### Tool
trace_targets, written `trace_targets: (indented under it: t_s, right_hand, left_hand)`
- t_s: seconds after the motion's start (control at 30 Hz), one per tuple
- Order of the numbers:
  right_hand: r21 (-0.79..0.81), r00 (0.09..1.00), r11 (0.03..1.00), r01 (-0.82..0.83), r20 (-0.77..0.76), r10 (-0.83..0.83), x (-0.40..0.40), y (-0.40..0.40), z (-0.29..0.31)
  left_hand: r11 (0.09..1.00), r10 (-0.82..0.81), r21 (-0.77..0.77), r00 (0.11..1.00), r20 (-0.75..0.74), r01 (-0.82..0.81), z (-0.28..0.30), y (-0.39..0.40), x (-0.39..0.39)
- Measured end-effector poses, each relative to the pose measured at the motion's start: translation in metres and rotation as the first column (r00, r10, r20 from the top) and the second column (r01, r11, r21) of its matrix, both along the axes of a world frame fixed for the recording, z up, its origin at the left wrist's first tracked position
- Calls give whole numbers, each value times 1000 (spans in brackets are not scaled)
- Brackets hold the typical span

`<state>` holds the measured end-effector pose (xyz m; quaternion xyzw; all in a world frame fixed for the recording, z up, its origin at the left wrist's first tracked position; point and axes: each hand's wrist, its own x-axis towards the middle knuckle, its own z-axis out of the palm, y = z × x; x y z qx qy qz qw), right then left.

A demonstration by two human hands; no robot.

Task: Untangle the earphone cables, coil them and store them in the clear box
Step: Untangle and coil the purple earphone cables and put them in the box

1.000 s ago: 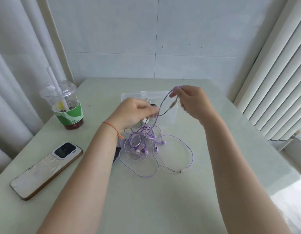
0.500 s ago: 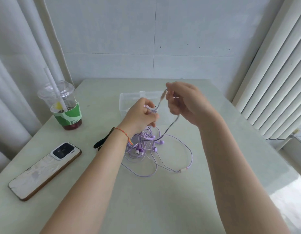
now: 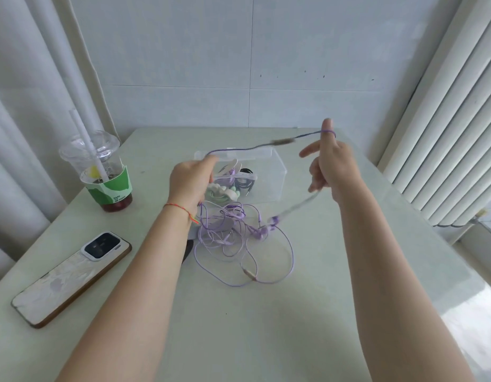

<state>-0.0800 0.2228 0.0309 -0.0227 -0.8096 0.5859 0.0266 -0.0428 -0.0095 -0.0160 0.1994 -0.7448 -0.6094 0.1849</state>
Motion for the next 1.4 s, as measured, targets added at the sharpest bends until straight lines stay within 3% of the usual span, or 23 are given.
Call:
trace_targets:
  t_s: [0.07, 0.13, 0.2, 0.27, 0.33, 0.4, 0.47, 0.53, 0.63, 0.7, 0.87, 1.0, 1.03, 1.1, 1.17, 1.23, 1.3, 1.4]
  right_hand:
    - [-23, 995, 997, -74, 64, 75, 3, -4, 2]
    - [9, 996, 996, -89, 19, 88, 2, -9, 0]
    - [256, 993, 967, -7, -116, 38, -2, -9, -1]
    - [495, 983, 867, 46, -175, 47, -2, -6, -1]
    - [692, 994, 722, 11, -84, 66, 1, -3, -3]
    - [791, 997, 609, -55, 15, 71, 3, -5, -7]
    - [768, 992, 636, -80, 3, 122, 5, -9, -8]
    - [680, 963, 730, -67, -147, 225, 7, -15, -5]
    - [379, 894, 896, -232, -281, 350, 17, -33, 2]
    - [175, 872, 899, -402, -225, 434, 27, -53, -2]
    - [426, 874, 807, -409, -70, 480, 26, -66, -14]
    - [641, 865, 686, -343, -70, 497, 17, -43, -11]
    - [630, 867, 708, -319, -108, 487, 14, -40, -10]
    - [498, 898, 845, -193, -257, 357, 8, -38, -11]
    - [213, 896, 977, 24, -439, 73, 4, -37, -9]
    - [-42, 849, 988, 152, -505, -152, 2, -30, -6]
    - [-64, 864, 985, 161, -473, -172, 0, -25, -5]
    - [119, 948, 991, 68, -317, -27, -6, -21, -10]
  left_hand:
    - [994, -100, -44, 993, 57, 102, -1, 3, 1]
    - [978, -208, -3, 976, 67, 209, -1, 6, 2]
    - [967, -249, 66, 966, 67, 244, 0, 7, 2]
    - [971, -230, 87, 971, 69, 224, 1, 7, 0]
    - [973, -229, 36, 972, 56, 227, 0, 8, 0]
    - [958, -286, -15, 958, 35, 287, 1, 10, 3]
    - [927, -371, -60, 929, 18, 371, 2, 13, 7]
    - [888, -451, -103, 893, 0, 448, 2, 17, 9]
    - [832, -536, -165, 844, 11, 530, 2, 21, 13]
    - [815, -540, -235, 841, 20, 529, 3, 26, 13]
    - [793, -494, -400, 869, 19, 460, 4, 28, 10]
    - [730, -410, -542, 901, 139, 416, -4, 15, 8]
    - [717, -387, -566, 908, 161, 406, -5, 13, 8]
    - [706, -340, -593, 920, 196, 387, -8, 10, 7]
    - [696, -298, -605, 922, 246, 387, -10, 6, 7]
    - [658, -263, -633, 912, 316, 409, -12, 1, 7]
    - [643, -243, -640, 905, 350, 420, -12, -3, 7]
    - [721, -298, -577, 923, 244, 385, -7, 4, 8]
